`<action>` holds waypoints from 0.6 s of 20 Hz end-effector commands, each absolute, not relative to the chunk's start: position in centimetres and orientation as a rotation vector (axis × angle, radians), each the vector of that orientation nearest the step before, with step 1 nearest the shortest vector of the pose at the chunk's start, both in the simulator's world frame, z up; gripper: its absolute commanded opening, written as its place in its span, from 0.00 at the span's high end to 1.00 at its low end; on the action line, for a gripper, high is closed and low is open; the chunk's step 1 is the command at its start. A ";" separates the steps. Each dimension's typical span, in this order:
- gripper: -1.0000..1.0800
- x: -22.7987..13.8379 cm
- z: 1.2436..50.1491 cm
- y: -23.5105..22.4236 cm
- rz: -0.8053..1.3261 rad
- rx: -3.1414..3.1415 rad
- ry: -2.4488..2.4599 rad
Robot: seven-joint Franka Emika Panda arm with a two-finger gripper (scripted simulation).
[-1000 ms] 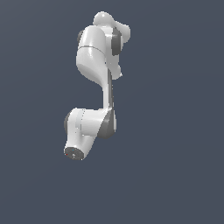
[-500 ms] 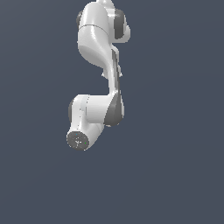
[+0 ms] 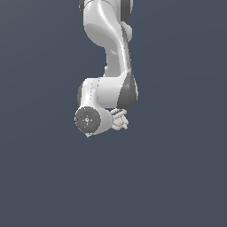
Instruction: Pick up the object and move it to a goal position.
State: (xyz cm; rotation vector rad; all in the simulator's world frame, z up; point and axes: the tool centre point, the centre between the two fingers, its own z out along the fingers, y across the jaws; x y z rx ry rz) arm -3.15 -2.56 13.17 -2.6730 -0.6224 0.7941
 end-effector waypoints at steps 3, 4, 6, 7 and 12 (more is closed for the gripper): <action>1.00 -2.5 14.8 -0.8 0.668 -2.751 -0.590; 1.00 -2.4 15.1 -0.4 0.640 -2.767 -0.582; 1.00 -2.1 15.8 0.4 0.583 -2.800 -0.567; 1.00 -2.0 16.2 0.8 0.554 -2.815 -0.559; 1.00 -1.4 18.0 2.8 0.405 -2.890 -0.520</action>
